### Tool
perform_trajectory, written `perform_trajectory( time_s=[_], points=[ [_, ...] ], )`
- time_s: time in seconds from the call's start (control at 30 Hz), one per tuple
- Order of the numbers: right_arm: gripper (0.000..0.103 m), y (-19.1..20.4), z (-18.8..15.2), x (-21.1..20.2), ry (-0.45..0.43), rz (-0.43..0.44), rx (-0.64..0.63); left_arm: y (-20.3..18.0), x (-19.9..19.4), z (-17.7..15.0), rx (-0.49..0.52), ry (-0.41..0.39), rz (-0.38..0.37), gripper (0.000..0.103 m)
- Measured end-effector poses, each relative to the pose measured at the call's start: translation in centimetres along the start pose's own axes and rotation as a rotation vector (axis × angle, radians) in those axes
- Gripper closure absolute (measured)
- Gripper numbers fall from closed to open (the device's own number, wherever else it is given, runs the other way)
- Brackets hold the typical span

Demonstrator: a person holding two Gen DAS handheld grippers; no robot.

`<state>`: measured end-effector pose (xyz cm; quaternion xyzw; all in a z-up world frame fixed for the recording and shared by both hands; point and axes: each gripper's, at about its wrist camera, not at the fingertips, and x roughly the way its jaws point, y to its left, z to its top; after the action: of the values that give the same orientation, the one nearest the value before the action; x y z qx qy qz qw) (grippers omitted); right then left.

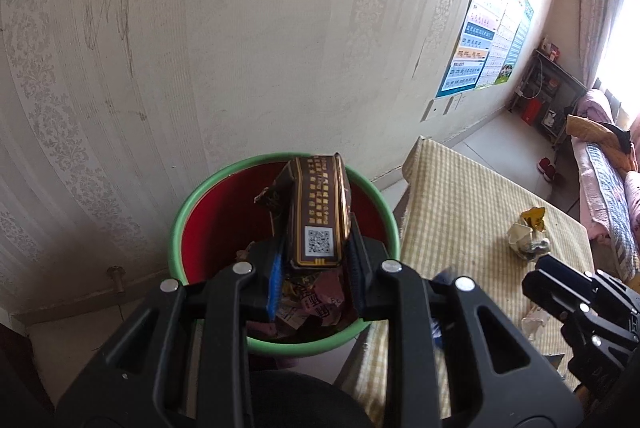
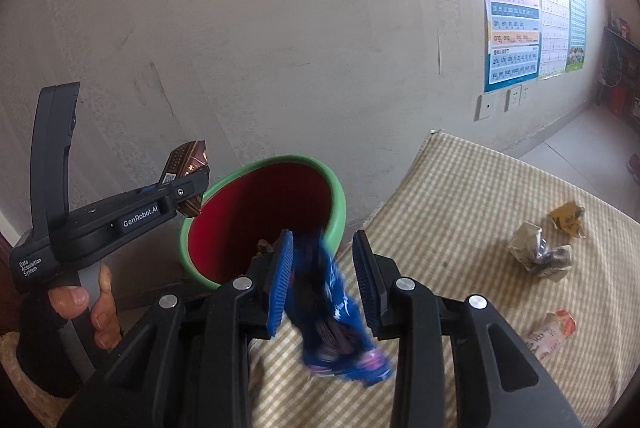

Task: Collect trash
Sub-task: 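Open both tools to drop the chocolate box and blue wrapper into the bin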

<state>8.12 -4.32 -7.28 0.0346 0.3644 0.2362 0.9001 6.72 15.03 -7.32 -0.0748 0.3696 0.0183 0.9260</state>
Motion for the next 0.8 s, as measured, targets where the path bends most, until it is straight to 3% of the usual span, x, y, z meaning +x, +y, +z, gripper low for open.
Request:
perform_trajectory(
  time_s=[0.2, 0.23, 0.33, 0.43, 0.57, 0.6, 0.67, 0.7, 0.8],
  points=[
    [0.071, 0.4, -0.1, 1.6, 0.034, 0.025, -0.003, 1.6, 1.4, -0.3, -0.021, 0.037, 0.010, 0.078],
    [0.061, 0.2, -0.4, 2.2, 0.071, 0.049, -0.003, 1.8, 1.5, -0.4, -0.026, 0.039, 0.009, 0.078],
    [0.044, -0.2, -1.9, 4.1, 0.176, 0.084, -0.019, 2.0, 1.4, -0.5, -0.030, 0.037, 0.009, 0.078],
    [0.037, -0.5, -4.0, 5.9, 0.248, 0.039, -0.048, 2.1, 1.5, -0.8, -0.029, 0.042, 0.004, 0.078],
    [0.037, -1.4, -6.2, 8.3, 0.349, 0.013, -0.042, 1.9, 1.8, -0.9, -0.021, 0.054, -0.005, 0.078],
    [0.040, -1.5, -6.6, 8.5, 0.359, 0.006, -0.044, 1.9, 1.8, -0.9, -0.020, 0.055, -0.006, 0.078],
    [0.059, -1.8, -7.1, 8.8, 0.369, -0.002, -0.032, 1.8, 1.9, -1.0, -0.019, 0.058, -0.005, 0.078],
    [0.077, -2.2, -7.2, 8.9, 0.375, 0.010, -0.011, 1.8, 1.9, -1.1, -0.018, 0.060, -0.004, 0.078],
    [0.078, -3.0, -7.7, 8.7, 0.371, 0.032, 0.030, 1.8, 2.0, -1.2, -0.017, 0.064, -0.004, 0.078]
  ],
)
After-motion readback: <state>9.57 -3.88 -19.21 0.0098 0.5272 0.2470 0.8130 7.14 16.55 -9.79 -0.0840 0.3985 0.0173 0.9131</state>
